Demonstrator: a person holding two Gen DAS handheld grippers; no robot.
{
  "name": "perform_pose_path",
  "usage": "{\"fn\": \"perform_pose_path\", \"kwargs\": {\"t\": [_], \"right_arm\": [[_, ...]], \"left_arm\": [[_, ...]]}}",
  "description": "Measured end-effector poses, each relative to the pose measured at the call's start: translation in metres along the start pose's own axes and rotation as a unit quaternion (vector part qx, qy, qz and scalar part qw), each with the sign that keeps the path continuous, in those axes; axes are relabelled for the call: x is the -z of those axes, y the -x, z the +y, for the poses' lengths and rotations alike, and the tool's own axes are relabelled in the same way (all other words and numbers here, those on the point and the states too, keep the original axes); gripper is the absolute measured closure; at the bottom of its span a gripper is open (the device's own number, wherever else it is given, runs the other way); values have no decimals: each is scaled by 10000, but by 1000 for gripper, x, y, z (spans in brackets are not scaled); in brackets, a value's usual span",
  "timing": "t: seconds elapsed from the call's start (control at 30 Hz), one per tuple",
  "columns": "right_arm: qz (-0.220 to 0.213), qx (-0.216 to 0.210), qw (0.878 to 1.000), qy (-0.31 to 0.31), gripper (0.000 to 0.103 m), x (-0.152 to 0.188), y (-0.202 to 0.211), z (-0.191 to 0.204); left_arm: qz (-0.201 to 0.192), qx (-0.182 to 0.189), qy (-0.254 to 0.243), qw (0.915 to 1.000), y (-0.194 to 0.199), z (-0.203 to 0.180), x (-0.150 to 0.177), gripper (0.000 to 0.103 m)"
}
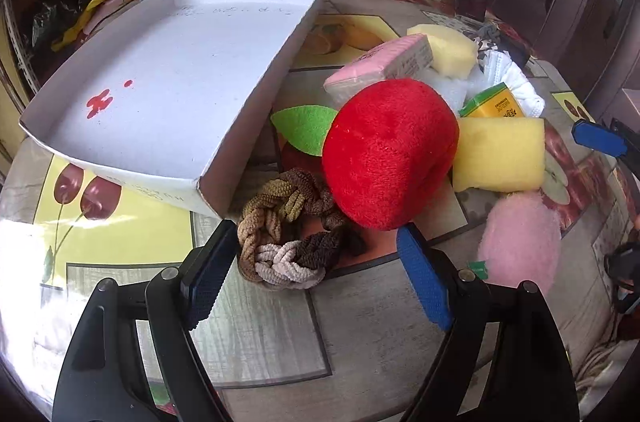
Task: Organize soft objects
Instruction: 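Close left gripper on the rope knot while right gripper grasps the pink fluffy ball, then carry the rope knot and pink ball with both grippers into the white box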
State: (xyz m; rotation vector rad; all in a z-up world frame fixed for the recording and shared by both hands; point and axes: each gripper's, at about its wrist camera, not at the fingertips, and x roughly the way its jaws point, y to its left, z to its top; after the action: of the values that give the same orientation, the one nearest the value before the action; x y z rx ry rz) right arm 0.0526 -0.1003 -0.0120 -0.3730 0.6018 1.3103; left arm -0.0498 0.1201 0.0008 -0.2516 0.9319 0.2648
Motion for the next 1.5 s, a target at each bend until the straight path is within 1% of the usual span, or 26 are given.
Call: {"fn": "perform_pose_path", "kwargs": {"t": [0.03, 0.1, 0.17, 0.27, 0.3, 0.33, 0.37, 0.4, 0.43, 0.47, 0.5, 0.53, 0.57, 0.63, 0.7, 0.73, 0.77, 0.83, 0.9, 0.93, 0.97, 1.03, 1.1, 1.2, 1.23, 1.5], "right_arm": [[123, -60, 9998, 163, 0, 2, -1, 9], [421, -106, 9984, 354, 0, 4, -7, 22], [729, -90, 9965, 396, 1, 7, -18, 28], [1074, 126, 9933, 412, 1, 8, -36, 33], [1180, 186, 9922, 366, 3, 8, -43, 33], [1282, 213, 9911, 282, 6, 8, -48, 32], [1415, 233, 9894, 216, 21, 9, -56, 30], [1365, 361, 9894, 337, 32, 9, -58, 32], [1395, 429, 9881, 482, 34, 9, -59, 35], [1386, 352, 9883, 527, 37, 9, -56, 37], [1373, 171, 9891, 504, 39, 9, -52, 39], [1241, 38, 9911, 489, 39, 8, -44, 39], [1013, -41, 9937, 480, 39, 6, -32, 37], [410, -61, 9985, 354, 39, -1, -5, 35], [-325, 162, 9992, 146, 39, -10, 19, 26], [-690, 377, 9969, 26, 38, -13, 28, 20], [-1032, 647, 9925, -130, 38, -15, 34, 14], [-1733, 1302, 9754, -412, 37, -13, 44, 5], [-2191, 2000, 9533, -568, 37, -7, 47, -1], [-2331, 2257, 9437, -641, 37, -4, 47, -4], [-2409, 2404, 9373, -748, 37, 0, 48, -8], [-2433, 2480, 9325, -986, 37, 1, 51, -16], [-2502, 2597, 9268, -1050, 37, 1, 55, -18], [-2487, 2538, 9292, -1016, 37, 0, 55, -13], [-2484, 2501, 9305, -998, 37, 1, 54, -9], [-2436, 2192, 9414, -799, 36, -7, 39, 13]], "left_arm": [[-9, 9, -46, 10000, -1, -1, 0, 23], [-23, -10, -137, 9999, 1, -4, -1, 31], [-63, -1, -175, 9998, 3, -5, -1, 44], [-96, 30, -189, 9998, 4, -5, 0, 53], [-108, 61, -199, 9997, 5, -5, 0, 55], [-124, 130, -191, 9997, 5, -4, 1, 59], [-136, 195, -178, 9996, 6, -3, 2, 62], [-153, 237, -141, 9995, 8, -1, 3, 65], [-170, 271, -96, 9994, 9, 2, 4, 69], [-197, 303, -64, 9993, 12, 5, 6, 70], [-241, 302, -20, 9993, 15, 7, 9, 71], [-331, 322, 5, 9989, 19, 8, 12, 71], [-442, 339, -1, 9985, 25, 9, 16, 71], [-812, 308, -89, 9962, 40, 4, 20, 71], [-1304, 197, -181, 9911, 58, -2, 20, 71], [-1644, 203, -227, 9859, 68, -5, 19, 71], [-1984, 148, -260, 9797, 77, -7, 18, 71], [-2604, -85, -300, 9650, 89, -13, 17, 71], [-3183, -133, -234, 9476, 96, -16, 16, 71], [-3318, -185, -221, 9429, 94, -20, 16, 71], [-3369, -265, -228, 9409, 91, -22, 14, 71], [-3358, -309, -219, 9412, 87, -24, 9, 71], [-3425, -346, -146, 9388, 88, -22, 8, 71], [-3377, -398, 25, 9404, 86, -14, 6, 71], [-3388, -442, 83, 9398, 86, -11, 6, 71], [-3528, -936, 268, 9306, 91, 12, 14, 71]]}}
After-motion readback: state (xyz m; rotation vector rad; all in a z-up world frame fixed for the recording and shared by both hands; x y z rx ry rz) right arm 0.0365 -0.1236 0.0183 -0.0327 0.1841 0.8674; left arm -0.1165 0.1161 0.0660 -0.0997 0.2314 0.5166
